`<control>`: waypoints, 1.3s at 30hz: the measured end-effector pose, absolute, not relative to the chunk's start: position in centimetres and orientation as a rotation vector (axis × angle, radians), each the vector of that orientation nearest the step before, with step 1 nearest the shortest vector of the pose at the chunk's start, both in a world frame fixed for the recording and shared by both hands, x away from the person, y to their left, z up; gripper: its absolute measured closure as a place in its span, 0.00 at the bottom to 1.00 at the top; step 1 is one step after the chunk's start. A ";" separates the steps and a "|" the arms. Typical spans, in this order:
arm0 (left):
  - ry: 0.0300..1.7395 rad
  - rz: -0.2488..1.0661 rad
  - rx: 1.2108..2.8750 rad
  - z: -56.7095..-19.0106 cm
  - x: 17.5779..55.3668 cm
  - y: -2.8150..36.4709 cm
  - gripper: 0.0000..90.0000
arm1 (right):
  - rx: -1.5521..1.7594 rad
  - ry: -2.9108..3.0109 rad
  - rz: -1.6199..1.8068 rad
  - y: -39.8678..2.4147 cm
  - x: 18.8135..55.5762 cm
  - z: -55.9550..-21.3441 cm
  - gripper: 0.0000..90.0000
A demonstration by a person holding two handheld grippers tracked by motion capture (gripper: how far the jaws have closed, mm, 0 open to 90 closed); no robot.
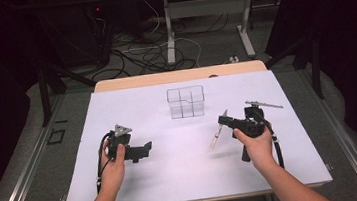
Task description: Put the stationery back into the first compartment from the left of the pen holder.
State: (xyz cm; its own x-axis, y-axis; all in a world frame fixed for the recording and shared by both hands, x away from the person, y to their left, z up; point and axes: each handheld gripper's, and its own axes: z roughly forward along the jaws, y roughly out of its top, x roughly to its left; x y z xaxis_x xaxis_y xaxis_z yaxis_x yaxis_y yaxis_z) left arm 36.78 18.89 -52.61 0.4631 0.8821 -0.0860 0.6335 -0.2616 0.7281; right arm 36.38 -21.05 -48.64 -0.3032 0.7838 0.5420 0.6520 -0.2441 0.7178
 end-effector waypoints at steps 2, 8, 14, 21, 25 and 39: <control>1.291 0.442 1.980 -52.6 36.9 19.1 0.00 | 1.740 1.842 1.564 -20.5 36.7 -48.0 0.89; 1.307 0.425 1.947 -52.9 37.2 19.5 0.00 | 1.649 1.883 1.514 -19.2 38.4 -46.2 0.89; 1.300 0.405 1.931 -52.9 37.2 19.3 0.00 | 1.513 1.896 1.498 -18.0 39.3 -45.0 0.89; 1.299 0.402 1.933 -52.9 37.2 19.2 0.00 | 1.423 1.897 1.549 -16.9 40.4 -44.0 0.89; 1.301 0.400 1.931 -52.9 37.2 19.2 0.00 | 1.391 1.913 1.541 -16.3 40.9 -43.3 0.89; 1.306 0.396 1.919 -52.8 37.3 19.4 0.00 | 1.331 1.912 1.528 -14.2 43.3 -40.8 0.89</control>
State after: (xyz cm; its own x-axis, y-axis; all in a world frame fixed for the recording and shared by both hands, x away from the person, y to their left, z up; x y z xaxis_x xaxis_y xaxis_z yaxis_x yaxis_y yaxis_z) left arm 37.26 19.41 -52.83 0.4269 0.8902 -0.1589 0.6524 -0.1815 0.7358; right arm 43.31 -14.24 -40.80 -0.4953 0.8261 0.2688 0.4440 -0.0252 0.8957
